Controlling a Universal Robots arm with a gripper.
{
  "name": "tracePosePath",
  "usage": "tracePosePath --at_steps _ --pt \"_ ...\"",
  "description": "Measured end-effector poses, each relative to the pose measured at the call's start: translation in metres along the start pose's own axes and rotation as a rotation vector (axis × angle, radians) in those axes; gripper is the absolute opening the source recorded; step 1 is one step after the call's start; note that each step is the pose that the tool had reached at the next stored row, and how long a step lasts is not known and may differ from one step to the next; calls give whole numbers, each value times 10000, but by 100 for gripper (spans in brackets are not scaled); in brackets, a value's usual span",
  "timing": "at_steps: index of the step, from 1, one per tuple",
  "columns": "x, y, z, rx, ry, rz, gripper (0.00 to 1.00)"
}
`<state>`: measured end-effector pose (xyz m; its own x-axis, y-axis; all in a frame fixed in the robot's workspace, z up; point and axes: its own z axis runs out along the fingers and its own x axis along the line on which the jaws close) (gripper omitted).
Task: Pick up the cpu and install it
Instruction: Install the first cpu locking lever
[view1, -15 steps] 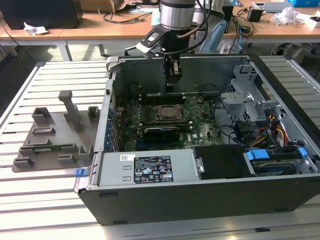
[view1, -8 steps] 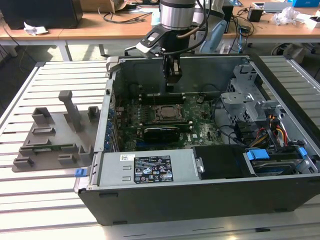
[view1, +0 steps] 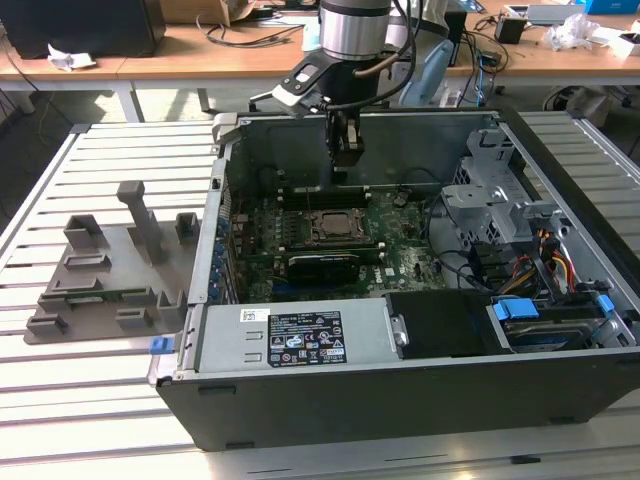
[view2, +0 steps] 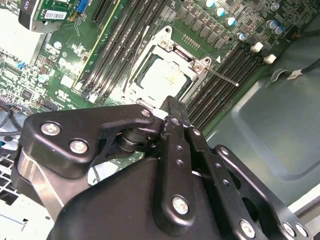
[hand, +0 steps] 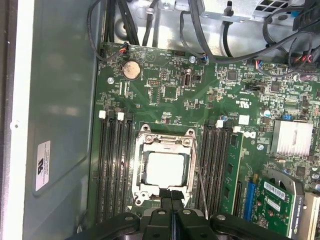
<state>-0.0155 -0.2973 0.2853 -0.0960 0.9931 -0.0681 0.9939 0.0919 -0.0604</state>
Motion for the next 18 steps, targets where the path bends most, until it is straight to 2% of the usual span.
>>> tracePosePath --at_steps 1,5,12,18 --pt "0 -1 0 -7 -7 -113 11" --pt "0 0 0 -83 -74 -1210 11" --pt "0 0 0 -137 -122 -2001 11" --pt "0 0 0 -198 -176 -2896 11"
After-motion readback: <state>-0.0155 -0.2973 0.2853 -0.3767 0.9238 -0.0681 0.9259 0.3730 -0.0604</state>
